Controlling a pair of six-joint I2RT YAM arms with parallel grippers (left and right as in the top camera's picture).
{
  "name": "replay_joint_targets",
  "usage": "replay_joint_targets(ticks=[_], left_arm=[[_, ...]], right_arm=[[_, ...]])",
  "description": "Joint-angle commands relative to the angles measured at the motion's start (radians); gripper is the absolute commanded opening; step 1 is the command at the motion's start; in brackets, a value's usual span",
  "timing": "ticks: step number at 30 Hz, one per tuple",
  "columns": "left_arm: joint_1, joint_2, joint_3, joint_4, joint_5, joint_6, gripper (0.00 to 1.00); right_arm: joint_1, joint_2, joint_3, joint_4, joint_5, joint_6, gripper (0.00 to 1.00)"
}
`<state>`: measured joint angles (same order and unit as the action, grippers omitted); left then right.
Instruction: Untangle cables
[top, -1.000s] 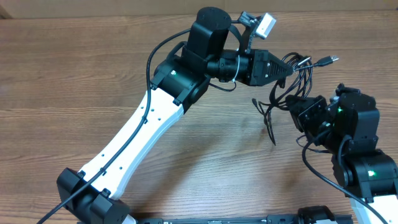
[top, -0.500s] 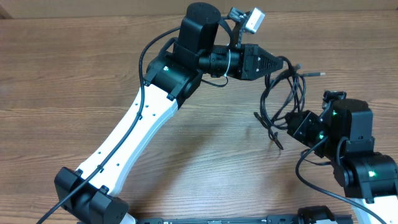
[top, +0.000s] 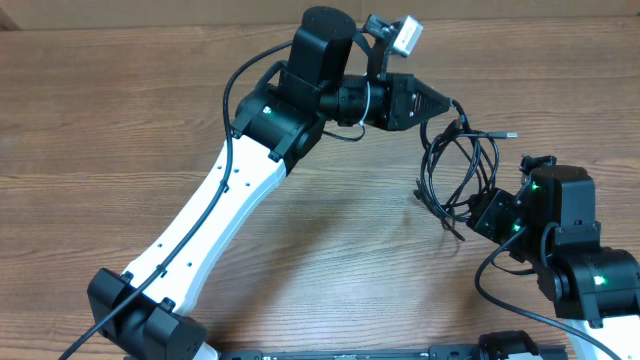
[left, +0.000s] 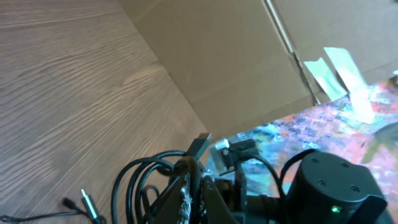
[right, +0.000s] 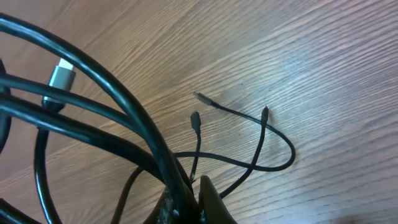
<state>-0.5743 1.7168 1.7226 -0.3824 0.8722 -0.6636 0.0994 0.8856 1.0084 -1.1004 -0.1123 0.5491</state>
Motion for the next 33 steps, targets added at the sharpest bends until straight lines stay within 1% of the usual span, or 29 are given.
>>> replay_joint_targets(ticks=[1, 3, 8, 10, 16, 24, 27, 30, 33], left_arm=[[0.017, -0.023, 0.017, -0.035, -0.047, 0.095, 0.04], [0.016, -0.023, 0.017, -0.090, -0.045, 0.142, 0.04], [0.017, -0.022, 0.017, -0.166, -0.045, 0.168, 0.04], [0.017, -0.022, 0.017, -0.171, -0.045, 0.171, 0.04], [0.015, -0.022, 0.017, -0.171, -0.053, 0.190, 0.04], [-0.005, -0.022, 0.017, -0.197, -0.056, 0.220, 0.04], [-0.015, -0.022, 0.017, -0.196, -0.087, 0.219, 0.04], [-0.023, -0.022, 0.017, -0.188, -0.110, 0.217, 0.04], [-0.024, -0.022, 0.017, -0.167, -0.117, 0.189, 0.04]], right_arm=[[-0.003, -0.004, 0.006, -0.002, 0.056, 0.016, 0.04], [-0.003, -0.004, 0.007, 0.031, 0.034, 0.038, 0.04], [-0.003, -0.004, 0.008, 0.123, -0.072, 0.051, 0.04], [-0.003, -0.004, 0.008, 0.150, -0.081, 0.075, 0.04], [-0.003, -0.010, 0.011, 0.167, -0.105, 0.074, 0.04], [-0.003, -0.012, 0.042, 0.325, -0.292, 0.071, 0.04], [-0.003, -0.012, 0.042, 0.333, -0.328, 0.070, 0.04], [-0.003, -0.012, 0.042, 0.303, -0.346, 0.044, 0.04], [-0.003, -0.012, 0.042, 0.255, -0.346, 0.020, 0.04]])
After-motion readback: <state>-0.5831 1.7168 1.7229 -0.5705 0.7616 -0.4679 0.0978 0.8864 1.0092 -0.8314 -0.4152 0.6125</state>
